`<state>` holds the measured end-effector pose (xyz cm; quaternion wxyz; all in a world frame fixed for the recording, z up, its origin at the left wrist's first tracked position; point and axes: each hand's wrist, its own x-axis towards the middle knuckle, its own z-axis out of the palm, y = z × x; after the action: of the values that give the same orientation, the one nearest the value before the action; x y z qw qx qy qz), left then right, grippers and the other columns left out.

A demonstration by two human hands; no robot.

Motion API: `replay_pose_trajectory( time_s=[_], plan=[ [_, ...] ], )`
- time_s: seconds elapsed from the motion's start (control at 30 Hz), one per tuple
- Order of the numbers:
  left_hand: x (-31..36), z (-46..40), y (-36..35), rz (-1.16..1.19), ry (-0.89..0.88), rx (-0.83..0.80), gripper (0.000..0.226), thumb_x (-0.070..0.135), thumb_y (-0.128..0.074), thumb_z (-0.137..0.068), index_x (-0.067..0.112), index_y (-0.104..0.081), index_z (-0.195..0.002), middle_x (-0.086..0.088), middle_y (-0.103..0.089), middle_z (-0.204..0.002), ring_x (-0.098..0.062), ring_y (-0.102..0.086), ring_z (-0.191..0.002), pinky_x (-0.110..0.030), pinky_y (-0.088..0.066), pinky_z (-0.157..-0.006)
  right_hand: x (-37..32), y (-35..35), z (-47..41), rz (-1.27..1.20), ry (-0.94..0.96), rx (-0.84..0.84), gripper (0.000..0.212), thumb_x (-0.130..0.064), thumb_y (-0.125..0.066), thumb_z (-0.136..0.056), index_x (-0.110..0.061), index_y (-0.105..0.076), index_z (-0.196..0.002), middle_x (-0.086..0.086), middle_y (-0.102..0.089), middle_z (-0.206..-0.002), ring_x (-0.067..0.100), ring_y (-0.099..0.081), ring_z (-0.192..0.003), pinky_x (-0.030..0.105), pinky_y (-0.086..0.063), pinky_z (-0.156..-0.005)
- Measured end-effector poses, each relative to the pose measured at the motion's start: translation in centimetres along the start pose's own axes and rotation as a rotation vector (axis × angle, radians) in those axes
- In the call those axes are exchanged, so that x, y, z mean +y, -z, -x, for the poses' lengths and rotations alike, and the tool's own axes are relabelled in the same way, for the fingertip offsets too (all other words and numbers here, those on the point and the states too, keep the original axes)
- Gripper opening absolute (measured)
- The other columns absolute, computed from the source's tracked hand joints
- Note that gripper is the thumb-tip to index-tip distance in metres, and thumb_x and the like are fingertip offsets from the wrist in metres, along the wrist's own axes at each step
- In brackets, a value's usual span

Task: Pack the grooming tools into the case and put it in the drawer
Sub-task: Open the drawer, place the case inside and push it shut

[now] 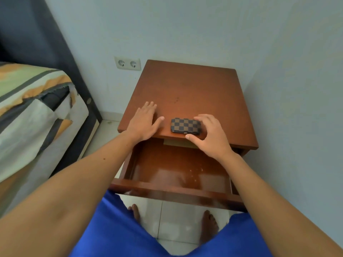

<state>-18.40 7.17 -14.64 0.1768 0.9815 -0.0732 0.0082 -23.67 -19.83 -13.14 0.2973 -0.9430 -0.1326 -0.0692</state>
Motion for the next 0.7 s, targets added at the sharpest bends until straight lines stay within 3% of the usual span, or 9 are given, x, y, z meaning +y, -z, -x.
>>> replay_pose_trajectory(
  time_s=[0.1, 0.2, 0.33, 0.5, 0.7],
  plan=[
    [-0.8, -3.1, -0.3, -0.096, -0.005, -0.072, 0.077, 0.063, -0.026, -0.107, 0.017, -0.013, -0.168, -0.004, -0.009, -0.177, -0.021, -0.002, -0.163, -0.042, -0.001, -0.131, -0.2, -0.7, -2.9, 0.030, -0.007, -0.110, 0.083, -0.060, -0.074, -0.086, -0.028, -0.042, -0.156, -0.005, -0.036, -0.165, 0.017, -0.032, -0.152, 0.042, -0.035, -0.123],
    [-1.2, -6.1, 0.4, -0.173, -0.039, -0.033, 0.080, 0.066, -0.017, -0.106, 0.017, -0.007, -0.168, -0.004, -0.003, -0.177, -0.020, 0.002, -0.163, -0.043, 0.002, -0.132, 0.1, -0.5, -6.2, 0.043, 0.017, -0.160, 0.091, -0.063, -0.071, -0.087, -0.027, -0.033, -0.161, -0.005, -0.034, -0.168, 0.016, -0.029, -0.155, 0.042, -0.033, -0.125],
    [0.0, -9.5, 0.7, -0.205, -0.057, -0.011, 0.080, 0.066, -0.012, -0.106, 0.017, -0.003, -0.168, -0.003, 0.000, -0.177, -0.019, 0.005, -0.163, -0.045, 0.003, -0.132, 1.6, 1.1, -9.9, 0.110, 0.055, -0.152, 0.082, -0.057, -0.073, -0.089, -0.020, -0.045, -0.156, 0.000, -0.050, -0.155, 0.019, -0.041, -0.145, 0.045, -0.040, -0.120],
    [-0.6, -9.4, -1.3, -0.207, -0.043, -0.039, 0.079, 0.065, -0.011, -0.106, 0.018, -0.005, -0.168, -0.002, -0.002, -0.177, -0.019, 0.003, -0.163, -0.045, 0.002, -0.132, 2.4, 0.0, -9.7, 0.102, 0.062, -0.193, 0.080, -0.061, -0.079, -0.081, -0.022, -0.055, -0.147, -0.004, -0.059, -0.139, 0.015, -0.050, -0.128, 0.038, -0.049, -0.107],
    [-2.2, -9.5, -1.2, -0.228, -0.022, -0.048, 0.079, 0.065, -0.010, -0.106, 0.017, -0.005, -0.169, -0.002, -0.001, -0.177, -0.018, 0.003, -0.163, -0.044, 0.003, -0.132, 1.8, -1.2, -5.9, 0.014, 0.169, -0.231, 0.085, -0.061, -0.081, -0.078, -0.020, -0.055, -0.148, -0.008, -0.055, -0.131, 0.010, -0.048, -0.121, 0.024, -0.041, -0.104]
  ],
)
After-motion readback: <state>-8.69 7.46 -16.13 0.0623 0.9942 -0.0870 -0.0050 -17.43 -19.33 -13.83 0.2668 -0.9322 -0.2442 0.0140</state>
